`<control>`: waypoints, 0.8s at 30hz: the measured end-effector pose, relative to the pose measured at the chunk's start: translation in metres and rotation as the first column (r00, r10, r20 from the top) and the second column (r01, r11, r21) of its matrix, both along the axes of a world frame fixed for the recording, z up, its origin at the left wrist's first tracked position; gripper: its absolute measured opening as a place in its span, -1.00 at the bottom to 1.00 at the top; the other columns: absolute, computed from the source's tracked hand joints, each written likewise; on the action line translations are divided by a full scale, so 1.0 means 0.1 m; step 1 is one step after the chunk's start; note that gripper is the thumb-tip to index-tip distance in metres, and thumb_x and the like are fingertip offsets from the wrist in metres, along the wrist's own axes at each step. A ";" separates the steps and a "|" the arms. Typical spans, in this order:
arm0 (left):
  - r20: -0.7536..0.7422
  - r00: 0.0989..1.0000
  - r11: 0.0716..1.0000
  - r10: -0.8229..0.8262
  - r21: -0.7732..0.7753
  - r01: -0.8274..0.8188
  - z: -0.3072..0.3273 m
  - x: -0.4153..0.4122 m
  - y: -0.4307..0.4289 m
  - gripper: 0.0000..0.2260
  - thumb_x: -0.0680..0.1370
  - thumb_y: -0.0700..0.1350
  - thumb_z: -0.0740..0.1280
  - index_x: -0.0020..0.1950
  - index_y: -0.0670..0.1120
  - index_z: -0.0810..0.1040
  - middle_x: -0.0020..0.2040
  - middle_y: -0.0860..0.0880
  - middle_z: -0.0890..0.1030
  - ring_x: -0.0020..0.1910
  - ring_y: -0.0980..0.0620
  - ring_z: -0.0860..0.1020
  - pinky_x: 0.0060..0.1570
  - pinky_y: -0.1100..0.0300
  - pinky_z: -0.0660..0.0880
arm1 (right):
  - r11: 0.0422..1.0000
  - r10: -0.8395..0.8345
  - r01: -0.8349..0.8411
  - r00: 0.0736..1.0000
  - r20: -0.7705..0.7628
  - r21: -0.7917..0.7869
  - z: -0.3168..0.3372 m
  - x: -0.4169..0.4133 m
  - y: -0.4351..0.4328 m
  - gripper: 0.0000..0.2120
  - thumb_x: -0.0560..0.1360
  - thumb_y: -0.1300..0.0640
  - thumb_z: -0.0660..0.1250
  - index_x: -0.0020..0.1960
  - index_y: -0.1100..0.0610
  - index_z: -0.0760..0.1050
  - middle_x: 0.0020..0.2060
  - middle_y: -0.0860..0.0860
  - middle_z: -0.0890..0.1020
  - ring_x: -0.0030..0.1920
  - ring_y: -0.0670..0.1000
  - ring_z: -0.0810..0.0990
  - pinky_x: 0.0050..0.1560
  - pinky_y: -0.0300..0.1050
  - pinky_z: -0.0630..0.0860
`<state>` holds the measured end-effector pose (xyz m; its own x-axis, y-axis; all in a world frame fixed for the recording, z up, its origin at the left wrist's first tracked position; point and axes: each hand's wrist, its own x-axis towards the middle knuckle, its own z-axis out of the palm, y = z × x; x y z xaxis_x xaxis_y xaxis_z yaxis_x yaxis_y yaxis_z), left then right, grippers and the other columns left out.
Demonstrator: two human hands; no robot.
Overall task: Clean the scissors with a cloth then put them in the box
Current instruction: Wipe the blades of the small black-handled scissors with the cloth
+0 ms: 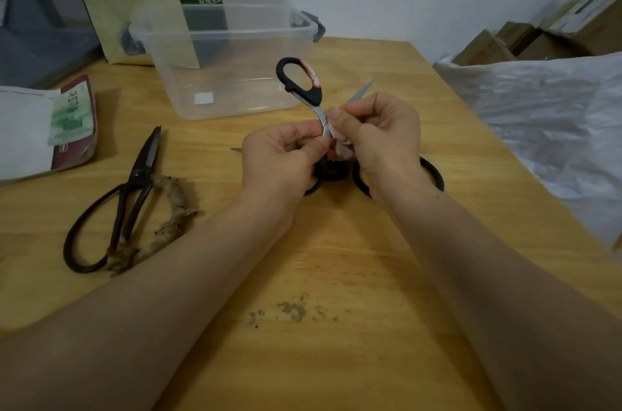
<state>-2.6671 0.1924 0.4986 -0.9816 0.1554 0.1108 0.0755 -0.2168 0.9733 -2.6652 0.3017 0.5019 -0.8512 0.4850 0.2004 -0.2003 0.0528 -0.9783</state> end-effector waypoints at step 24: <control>0.086 0.996 1.000 -0.003 -0.030 0.006 0.01 -0.07 -0.09 -0.83 0.47 -0.34 0.36 0.06 -0.27 0.60 -0.25 -0.13 0.64 -0.37 0.12 0.56 -0.50 0.40 0.37 | 0.973 0.225 -0.223 0.974 -0.024 0.061 0.12 0.10 0.13 -0.85 0.40 0.49 0.37 -0.24 0.32 0.45 -0.54 0.03 0.60 -0.54 -0.03 0.58 -0.50 -0.23 0.53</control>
<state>-2.6744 0.1836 0.4993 -0.9866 0.1616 0.0208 -0.0100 -0.1875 0.9822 -2.6552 0.3143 0.5141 -0.9300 0.2698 0.2497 -0.2427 0.0594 -0.9683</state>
